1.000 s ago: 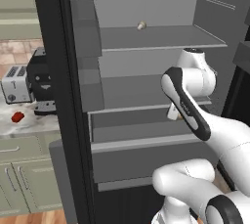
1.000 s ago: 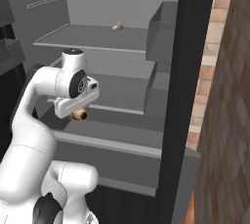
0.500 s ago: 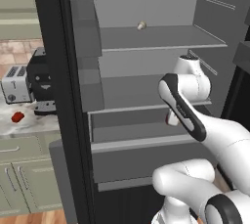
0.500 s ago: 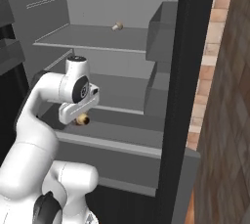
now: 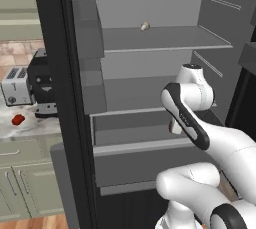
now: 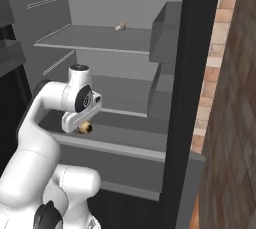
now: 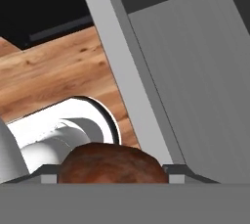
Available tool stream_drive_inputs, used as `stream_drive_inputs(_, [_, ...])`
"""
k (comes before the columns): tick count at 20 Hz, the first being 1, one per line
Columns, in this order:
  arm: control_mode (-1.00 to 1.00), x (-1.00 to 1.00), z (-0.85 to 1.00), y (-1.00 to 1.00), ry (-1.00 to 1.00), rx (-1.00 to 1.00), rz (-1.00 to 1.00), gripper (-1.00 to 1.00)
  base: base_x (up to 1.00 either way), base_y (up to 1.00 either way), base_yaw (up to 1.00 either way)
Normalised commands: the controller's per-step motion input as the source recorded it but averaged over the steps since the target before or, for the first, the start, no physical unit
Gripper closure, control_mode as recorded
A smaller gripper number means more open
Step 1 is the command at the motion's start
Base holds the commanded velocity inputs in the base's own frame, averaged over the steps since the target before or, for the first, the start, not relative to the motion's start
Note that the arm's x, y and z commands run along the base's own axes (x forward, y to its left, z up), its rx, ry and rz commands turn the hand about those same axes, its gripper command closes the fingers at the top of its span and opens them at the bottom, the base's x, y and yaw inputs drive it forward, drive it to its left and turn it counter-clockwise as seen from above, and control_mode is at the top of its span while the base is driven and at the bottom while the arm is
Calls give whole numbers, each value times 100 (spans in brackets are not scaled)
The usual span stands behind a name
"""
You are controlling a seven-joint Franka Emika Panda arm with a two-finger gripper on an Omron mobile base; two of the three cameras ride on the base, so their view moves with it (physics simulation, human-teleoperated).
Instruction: Place the bell pepper and mushroom inside the fridge drawer. Close the drawer after placing the vegetables.
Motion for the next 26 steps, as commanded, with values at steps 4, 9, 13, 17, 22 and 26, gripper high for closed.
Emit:
stream_drive_inputs(4, [-100,9,-12,-7,0,0,7,100,0,0,0])
stream_drive_inputs(9, [-100,29,-6,-14,0,0,11,100,0,0,0])
stream_drive_inputs(13, [-100,50,-4,-10,1,0,11,100,0,0,0])
stream_drive_inputs(17, [-100,50,-13,-1,0,0,10,100,0,0,0])
stream_drive_inputs(22, [-100,37,-28,0,1,0,9,100,0,0,0])
stream_drive_inputs(26, [-100,10,-33,0,0,0,7,100,0,0,0])
